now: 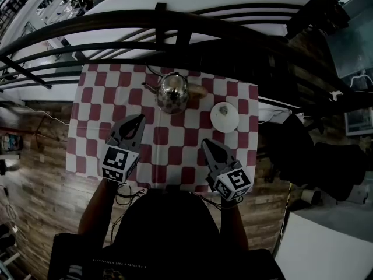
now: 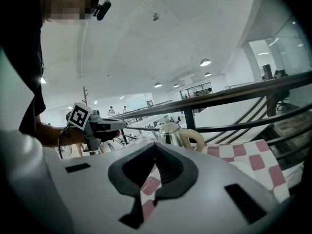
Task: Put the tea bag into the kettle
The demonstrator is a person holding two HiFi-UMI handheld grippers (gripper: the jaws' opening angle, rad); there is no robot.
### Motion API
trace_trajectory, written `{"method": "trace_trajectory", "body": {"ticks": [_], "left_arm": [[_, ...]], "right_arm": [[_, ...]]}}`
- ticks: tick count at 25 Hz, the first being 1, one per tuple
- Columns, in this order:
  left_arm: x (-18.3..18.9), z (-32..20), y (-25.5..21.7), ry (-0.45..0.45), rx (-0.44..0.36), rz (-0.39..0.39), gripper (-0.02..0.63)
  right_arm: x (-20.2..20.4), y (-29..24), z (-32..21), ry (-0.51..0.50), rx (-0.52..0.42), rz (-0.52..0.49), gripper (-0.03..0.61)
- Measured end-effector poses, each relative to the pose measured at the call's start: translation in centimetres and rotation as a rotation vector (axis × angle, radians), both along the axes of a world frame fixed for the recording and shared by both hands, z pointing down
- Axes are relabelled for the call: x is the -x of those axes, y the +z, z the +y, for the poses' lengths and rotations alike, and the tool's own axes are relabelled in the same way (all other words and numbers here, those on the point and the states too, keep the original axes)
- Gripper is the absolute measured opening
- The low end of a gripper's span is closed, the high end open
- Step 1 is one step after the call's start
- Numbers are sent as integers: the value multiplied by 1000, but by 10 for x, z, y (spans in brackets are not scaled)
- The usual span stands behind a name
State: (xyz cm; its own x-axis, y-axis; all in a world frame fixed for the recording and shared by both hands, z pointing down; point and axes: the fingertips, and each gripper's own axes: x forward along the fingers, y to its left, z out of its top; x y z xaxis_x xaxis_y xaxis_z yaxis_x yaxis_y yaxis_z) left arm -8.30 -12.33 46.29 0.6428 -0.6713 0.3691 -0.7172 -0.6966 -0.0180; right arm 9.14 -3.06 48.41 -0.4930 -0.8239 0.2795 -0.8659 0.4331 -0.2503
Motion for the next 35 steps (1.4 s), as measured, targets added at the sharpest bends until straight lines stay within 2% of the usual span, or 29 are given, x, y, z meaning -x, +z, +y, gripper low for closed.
{"method": "trace_trajectory", "body": {"ticks": [20,28,35], "left_arm": [[63,101,-4,24,23,13,5],[64,137,10,110,48,8,5],[54,165,15,167,82,37,5]], "right_arm": [[78,-23,62,-71,-50,30,15],[107,-21,92,-70,-60,52,15],[121,-22,108,-70,-50,76,15]]}}
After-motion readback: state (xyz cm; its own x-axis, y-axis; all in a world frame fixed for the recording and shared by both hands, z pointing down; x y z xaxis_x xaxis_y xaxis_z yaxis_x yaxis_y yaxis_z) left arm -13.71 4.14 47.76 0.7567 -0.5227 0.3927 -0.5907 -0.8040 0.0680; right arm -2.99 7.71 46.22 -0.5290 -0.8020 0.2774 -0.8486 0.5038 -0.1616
